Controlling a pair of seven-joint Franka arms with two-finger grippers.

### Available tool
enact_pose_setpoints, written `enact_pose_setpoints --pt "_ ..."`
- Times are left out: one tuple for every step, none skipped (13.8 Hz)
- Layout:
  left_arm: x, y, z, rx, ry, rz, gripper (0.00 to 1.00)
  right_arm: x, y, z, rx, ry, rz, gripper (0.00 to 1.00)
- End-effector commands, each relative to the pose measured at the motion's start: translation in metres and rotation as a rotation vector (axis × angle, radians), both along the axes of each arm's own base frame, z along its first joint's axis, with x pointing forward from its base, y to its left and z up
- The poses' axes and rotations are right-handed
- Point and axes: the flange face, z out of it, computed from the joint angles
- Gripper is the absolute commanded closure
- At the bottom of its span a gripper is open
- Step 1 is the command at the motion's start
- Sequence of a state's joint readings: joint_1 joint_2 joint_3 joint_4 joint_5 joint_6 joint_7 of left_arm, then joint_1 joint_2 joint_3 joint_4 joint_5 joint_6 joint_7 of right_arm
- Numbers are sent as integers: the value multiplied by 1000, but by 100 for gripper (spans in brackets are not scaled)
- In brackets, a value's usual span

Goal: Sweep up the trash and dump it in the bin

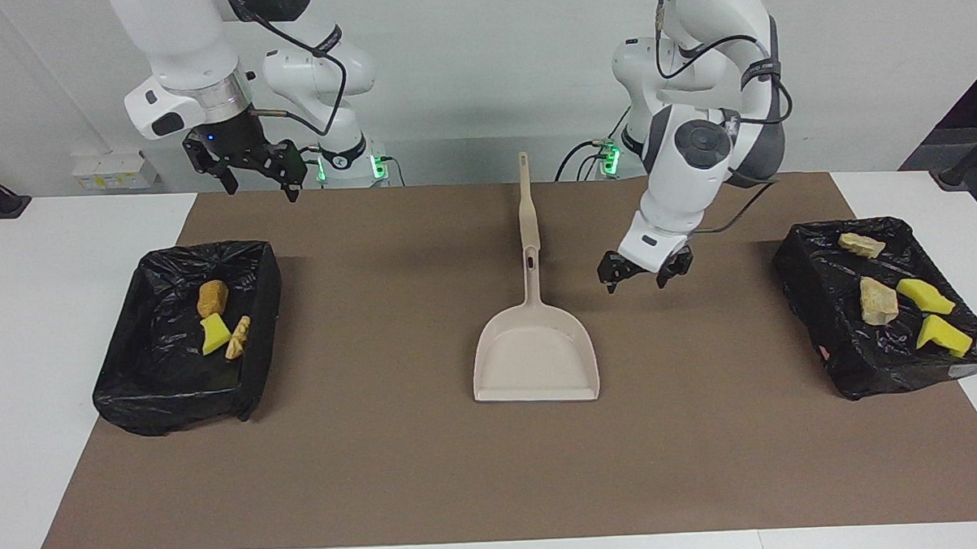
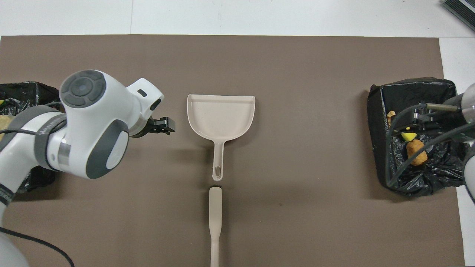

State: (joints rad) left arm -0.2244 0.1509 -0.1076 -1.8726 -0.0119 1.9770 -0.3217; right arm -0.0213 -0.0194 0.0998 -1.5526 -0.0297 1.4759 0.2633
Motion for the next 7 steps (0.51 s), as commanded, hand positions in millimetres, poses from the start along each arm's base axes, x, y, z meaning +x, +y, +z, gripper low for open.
enact_pose_setpoints --pt "-1 60 24 6 25 -52 0 2 -2 2 14 -24 16 0" --pt "-1 80 35 3 23 -77 0 2 -2 2 14 -22 16 0" --pt "-2 98 43 3 27 -91 0 2 -2 2 13 -22 16 0" --pt "-3 112 51 4 29 -95 0 1 -1 2 12 -21 17 0" --pt "-4 120 62 3 23 -95 0 1 -2 2 12 -21 16 0" --pt "-2 129 80 4 8 -91 0 2 -2 2 13 -19 16 0" --pt "-1 133 99 3 9 -87 0 1 -2 2 13 -17 17 0"
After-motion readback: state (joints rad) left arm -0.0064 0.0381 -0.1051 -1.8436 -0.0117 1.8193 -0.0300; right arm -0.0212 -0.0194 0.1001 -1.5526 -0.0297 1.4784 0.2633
